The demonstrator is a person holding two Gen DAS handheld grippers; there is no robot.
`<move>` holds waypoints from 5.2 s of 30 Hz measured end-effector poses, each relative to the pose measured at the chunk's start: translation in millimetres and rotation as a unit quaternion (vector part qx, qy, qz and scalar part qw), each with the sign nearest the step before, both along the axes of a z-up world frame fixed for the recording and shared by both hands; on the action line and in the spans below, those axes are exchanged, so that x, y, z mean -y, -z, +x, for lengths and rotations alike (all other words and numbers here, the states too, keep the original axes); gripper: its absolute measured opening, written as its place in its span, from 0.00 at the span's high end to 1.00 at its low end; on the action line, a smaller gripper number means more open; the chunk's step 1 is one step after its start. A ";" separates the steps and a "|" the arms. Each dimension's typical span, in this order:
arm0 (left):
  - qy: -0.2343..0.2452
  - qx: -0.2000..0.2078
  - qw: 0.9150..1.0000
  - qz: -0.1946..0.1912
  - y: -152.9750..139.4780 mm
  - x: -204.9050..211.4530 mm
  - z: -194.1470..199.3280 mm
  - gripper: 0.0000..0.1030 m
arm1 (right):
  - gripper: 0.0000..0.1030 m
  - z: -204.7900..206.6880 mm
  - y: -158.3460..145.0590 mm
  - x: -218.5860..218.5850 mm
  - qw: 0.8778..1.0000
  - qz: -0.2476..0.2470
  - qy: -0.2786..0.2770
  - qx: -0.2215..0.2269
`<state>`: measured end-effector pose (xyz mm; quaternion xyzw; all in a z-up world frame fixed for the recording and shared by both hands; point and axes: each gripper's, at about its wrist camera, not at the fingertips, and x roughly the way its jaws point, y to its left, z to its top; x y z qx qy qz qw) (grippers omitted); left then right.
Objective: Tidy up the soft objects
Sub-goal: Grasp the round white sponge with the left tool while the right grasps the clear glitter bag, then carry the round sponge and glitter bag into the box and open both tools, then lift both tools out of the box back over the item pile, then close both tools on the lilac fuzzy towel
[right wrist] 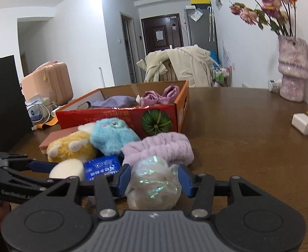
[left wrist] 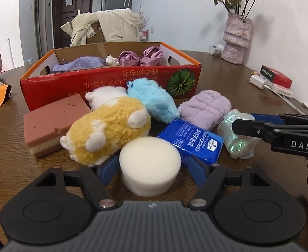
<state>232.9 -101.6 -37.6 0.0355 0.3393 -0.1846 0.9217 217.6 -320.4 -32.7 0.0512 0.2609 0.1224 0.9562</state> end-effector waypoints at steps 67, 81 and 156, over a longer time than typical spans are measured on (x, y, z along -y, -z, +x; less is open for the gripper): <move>-0.056 0.086 0.995 0.003 -52.6 -123.1 177.6 0.25 | 0.62 263.4 -60.4 -140.6 0.991 0.085 -0.075 -0.074; -0.094 0.144 0.985 0.003 -94.5 -136.6 122.9 0.18 | 0.40 237.5 -85.3 -133.3 0.994 0.076 -0.071 -0.019; 0.025 -0.058 0.995 -0.083 -20.2 79.5 84.8 0.59 | 0.75 88.3 23.6 70.1 0.988 0.135 0.001 -0.074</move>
